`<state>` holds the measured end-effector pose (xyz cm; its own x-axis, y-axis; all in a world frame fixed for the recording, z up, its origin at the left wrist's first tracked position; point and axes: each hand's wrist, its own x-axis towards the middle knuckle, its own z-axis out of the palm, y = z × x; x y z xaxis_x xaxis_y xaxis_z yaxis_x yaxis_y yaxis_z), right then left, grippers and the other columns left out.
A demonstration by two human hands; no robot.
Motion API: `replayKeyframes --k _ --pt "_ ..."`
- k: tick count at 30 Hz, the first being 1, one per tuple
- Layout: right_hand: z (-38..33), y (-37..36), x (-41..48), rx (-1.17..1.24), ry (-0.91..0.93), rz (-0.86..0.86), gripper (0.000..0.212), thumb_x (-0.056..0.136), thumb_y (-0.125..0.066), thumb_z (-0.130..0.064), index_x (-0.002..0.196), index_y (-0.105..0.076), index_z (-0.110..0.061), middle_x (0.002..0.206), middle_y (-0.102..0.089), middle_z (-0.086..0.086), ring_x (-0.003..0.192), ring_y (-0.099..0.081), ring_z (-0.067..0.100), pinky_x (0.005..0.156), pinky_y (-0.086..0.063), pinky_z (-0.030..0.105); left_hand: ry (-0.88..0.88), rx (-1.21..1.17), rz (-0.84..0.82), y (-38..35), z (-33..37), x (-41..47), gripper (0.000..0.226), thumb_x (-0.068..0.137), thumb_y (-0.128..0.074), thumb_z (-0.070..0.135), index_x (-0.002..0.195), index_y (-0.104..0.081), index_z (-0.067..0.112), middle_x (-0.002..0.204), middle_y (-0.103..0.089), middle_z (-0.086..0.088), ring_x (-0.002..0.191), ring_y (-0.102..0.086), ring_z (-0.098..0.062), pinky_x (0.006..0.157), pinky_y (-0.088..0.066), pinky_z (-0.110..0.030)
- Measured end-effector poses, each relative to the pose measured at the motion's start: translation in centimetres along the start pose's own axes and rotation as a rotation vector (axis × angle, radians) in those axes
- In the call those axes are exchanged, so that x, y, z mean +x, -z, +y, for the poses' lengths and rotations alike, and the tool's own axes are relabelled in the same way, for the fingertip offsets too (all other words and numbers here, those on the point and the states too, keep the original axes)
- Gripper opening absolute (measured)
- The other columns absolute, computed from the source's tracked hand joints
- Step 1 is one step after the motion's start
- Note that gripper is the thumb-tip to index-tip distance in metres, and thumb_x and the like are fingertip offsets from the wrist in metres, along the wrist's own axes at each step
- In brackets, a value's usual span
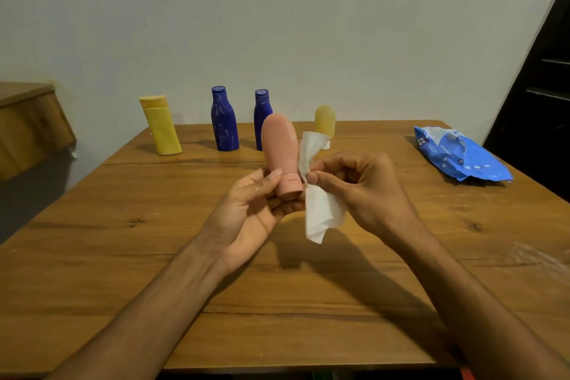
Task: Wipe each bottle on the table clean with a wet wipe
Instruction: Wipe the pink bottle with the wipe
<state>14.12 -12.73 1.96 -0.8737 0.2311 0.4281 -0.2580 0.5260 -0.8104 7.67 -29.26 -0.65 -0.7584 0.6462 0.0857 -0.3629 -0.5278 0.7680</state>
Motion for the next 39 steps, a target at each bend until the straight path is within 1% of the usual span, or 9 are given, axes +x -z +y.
replayKeyframes --k 6,14,17,21,26,29,33,36,39 --pt "0.3 -0.5 -0.1 -0.119 0.059 0.068 0.009 0.080 -0.072 -0.022 0.085 -0.069 -0.028 0.086 -0.065 -0.019 0.084 -0.061 -0.002 0.068 -0.052 0.014 0.005 0.043 -0.017 0.0 -0.1 0.0 0.051 0.087 -0.061 0.016 0.134 -0.049 0.001 0.115 -0.067 -0.019 0.099 -0.067 -0.023 0.079 -0.057 -0.030" --pt "0.5 0.5 0.1 -0.208 0.211 0.331 0.015 0.085 -0.070 -0.018 0.099 -0.070 -0.018 0.092 -0.067 -0.007 0.081 -0.060 0.001 0.067 -0.048 0.011 -0.006 0.333 -0.013 -0.5 -1.1 -0.3 0.064 0.085 -0.068 0.016 0.141 -0.039 0.010 0.111 -0.071 -0.017 0.088 -0.068 -0.027 0.080 -0.059 -0.032" --pt "-0.2 0.5 -0.1 -0.202 0.279 0.234 0.017 0.084 -0.069 -0.018 0.101 -0.069 -0.018 0.095 -0.065 -0.008 0.086 -0.059 -0.001 0.071 -0.048 0.009 -0.022 0.395 0.003 -0.6 -1.2 -0.4 0.059 0.081 -0.065 0.015 0.136 -0.044 0.018 0.110 -0.073 -0.012 0.098 -0.070 -0.029 0.086 -0.058 -0.037" --pt "-0.2 -0.3 -0.6 -0.302 0.359 0.020 0.018 0.082 -0.066 -0.023 0.100 -0.069 -0.019 0.102 -0.059 -0.016 0.094 -0.054 -0.005 0.075 -0.046 0.008 -0.095 0.548 0.036 -0.7 -1.2 -0.5 0.046 0.079 -0.067 0.017 0.123 -0.056 0.018 0.106 -0.074 -0.005 0.097 -0.070 -0.023 0.082 -0.059 -0.033" --pt "0.2 -0.5 -0.2 -0.421 0.375 0.141 0.018 0.083 -0.069 -0.014 0.101 -0.070 -0.011 0.104 -0.065 0.002 0.096 -0.055 0.005 0.077 -0.043 0.010 -0.121 0.654 0.037 -0.8 -1.5 -0.6 0.027 0.084 -0.066 0.014 0.107 -0.059 0.027 0.097 -0.076 0.005 0.089 -0.072 -0.015 0.074 -0.058 -0.024" --pt "0.3 -1.0 -0.6 -0.432 0.399 0.031 0.019 0.081 -0.069 -0.013 0.100 -0.070 -0.009 0.108 -0.064 0.003 0.102 -0.057 0.010 0.082 -0.045 0.015 -0.129 0.723 0.055 -0.7 -1.7 -0.6 0.029 0.087 -0.065 0.013 0.113 -0.059 0.022 0.098 -0.075 -0.004 0.087 -0.071 -0.017 0.072 -0.057 -0.026" --pt "0.3 -0.5 -0.1 -0.418 0.381 0.186 0.019 0.082 -0.069 -0.008 0.101 -0.069 -0.007 0.105 -0.064 0.007 0.097 -0.056 0.009 0.079 -0.045 0.011 -0.127 0.731 0.035 -0.7 -1.8 -0.5 0.041 0.079 -0.070 0.021 0.117 -0.057 0.026 0.105 -0.074 -0.001 0.095 -0.071 -0.017 0.073 -0.056 -0.027" --pt "0.3 -0.7 -0.3 -0.416 0.434 0.076 0.019 0.083 -0.067 -0.009 0.102 -0.069 -0.007 0.107 -0.064 0.007 0.099 -0.060 0.013 0.080 -0.051 0.021 -0.125 0.755 0.053 -0.7 -1.9 -0.5 0.032 0.084 -0.067 0.011 0.109 -0.059 0.028 0.101 -0.075 0.003 0.094 -0.071 -0.013 0.075 -0.057 -0.028" --pt "0.6 -0.8 -0.2 -0.471 0.475 0.048 0.020 0.085 -0.067 -0.011 0.105 -0.069 -0.007 0.107 -0.064 0.007 0.095 -0.059 0.012 0.077 -0.047 0.014 -0.141 0.794 0.056 -0.7 -1.9 -0.5 0.032 0.087 -0.065 0.007 0.108 -0.059 0.031 0.103 -0.074 0.003 0.094 -0.069 -0.008 0.071 -0.056 -0.024"
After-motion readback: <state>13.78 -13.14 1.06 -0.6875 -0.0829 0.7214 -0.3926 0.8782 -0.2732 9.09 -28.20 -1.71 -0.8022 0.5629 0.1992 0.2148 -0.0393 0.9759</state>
